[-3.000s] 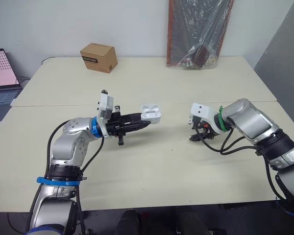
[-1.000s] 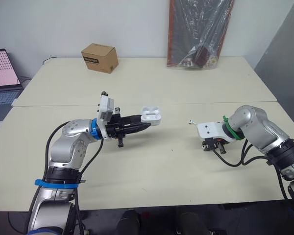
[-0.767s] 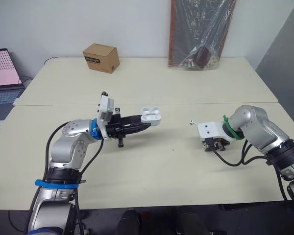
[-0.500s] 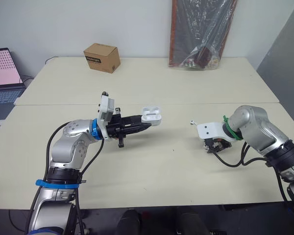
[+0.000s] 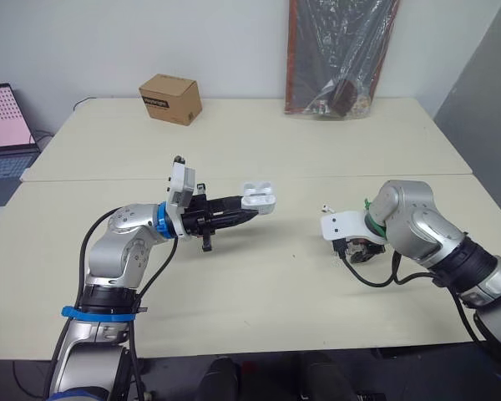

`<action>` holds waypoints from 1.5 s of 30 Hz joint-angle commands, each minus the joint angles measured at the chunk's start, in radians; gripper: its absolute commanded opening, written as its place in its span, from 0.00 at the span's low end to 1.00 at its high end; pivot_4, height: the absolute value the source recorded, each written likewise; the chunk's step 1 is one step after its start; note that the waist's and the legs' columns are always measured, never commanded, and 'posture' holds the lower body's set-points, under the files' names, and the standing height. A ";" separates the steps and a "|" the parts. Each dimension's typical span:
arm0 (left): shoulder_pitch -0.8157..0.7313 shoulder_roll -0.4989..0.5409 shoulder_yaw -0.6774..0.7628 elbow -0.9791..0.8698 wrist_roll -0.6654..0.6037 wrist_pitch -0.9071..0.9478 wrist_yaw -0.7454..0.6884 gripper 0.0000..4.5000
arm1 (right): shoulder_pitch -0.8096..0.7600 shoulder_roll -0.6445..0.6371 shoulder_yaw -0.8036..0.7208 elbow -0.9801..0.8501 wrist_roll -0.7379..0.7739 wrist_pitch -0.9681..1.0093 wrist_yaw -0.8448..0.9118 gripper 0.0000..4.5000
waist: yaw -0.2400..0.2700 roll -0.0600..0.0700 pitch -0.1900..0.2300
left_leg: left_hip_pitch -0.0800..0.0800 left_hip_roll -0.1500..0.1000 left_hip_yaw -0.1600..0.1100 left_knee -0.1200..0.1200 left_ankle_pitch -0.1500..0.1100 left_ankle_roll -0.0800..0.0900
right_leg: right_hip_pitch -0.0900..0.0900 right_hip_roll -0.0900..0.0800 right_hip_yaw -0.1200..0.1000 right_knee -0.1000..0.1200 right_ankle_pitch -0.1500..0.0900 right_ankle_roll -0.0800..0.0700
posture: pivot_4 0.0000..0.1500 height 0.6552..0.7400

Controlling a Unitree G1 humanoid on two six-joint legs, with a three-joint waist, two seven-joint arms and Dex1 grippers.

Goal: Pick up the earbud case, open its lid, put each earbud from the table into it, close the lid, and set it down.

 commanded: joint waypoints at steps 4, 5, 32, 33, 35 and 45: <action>-0.018 -0.009 0.002 -0.022 -0.012 -0.017 0.005 0.16 | -0.024 0.019 0.033 0.000 -0.041 0.040 0.027 0.54 | -0.001 0.000 0.000 | 0.000 0.000 0.000 0.000 0.000 0.000 | 0.000 0.000 0.000 0.000 0.000 0.000 | 1.00 1.00; -0.019 -0.009 0.002 -0.021 -0.011 -0.017 0.005 0.16 | -0.025 0.020 0.036 0.000 -0.043 0.043 0.028 0.54 | -0.001 0.000 0.000 | 0.000 0.000 0.000 0.000 0.000 0.000 | 0.000 0.000 0.000 0.000 0.000 0.000 | 1.00 1.00; -0.016 -0.024 0.004 -0.002 -0.006 -0.039 0.006 0.16 | -0.079 0.059 0.118 0.022 -0.096 0.047 0.054 0.16 | -0.007 -0.001 0.000 | 0.001 0.000 0.000 0.000 0.000 0.000 | 0.000 0.000 0.000 0.001 0.000 0.000 | 1.00 1.00; -0.016 -0.024 0.004 -0.001 -0.006 -0.039 0.005 0.16 | -0.079 0.056 0.119 0.018 -0.096 0.043 0.055 0.12 | -0.007 -0.001 0.000 | 0.001 0.000 0.000 0.000 0.000 0.000 | 0.000 0.000 0.000 0.001 0.000 0.000 | 1.00 1.00; -0.015 -0.024 0.005 0.000 -0.006 -0.040 0.005 0.16 | -0.078 0.053 0.120 0.011 -0.095 0.040 0.058 0.09 | -0.007 -0.001 0.000 | 0.001 0.000 0.000 0.000 0.000 0.000 | 0.000 0.000 0.000 0.001 0.000 0.000 | 1.00 1.00; -0.011 -0.040 0.013 0.032 0.001 -0.088 0.008 0.16 | -0.059 -0.011 0.044 -0.099 -0.054 0.092 0.065 0.09 | -0.004 -0.001 0.000 | 0.000 0.000 0.000 0.000 0.000 0.000 | 0.000 0.000 0.000 0.001 0.000 0.000 | 1.00 1.00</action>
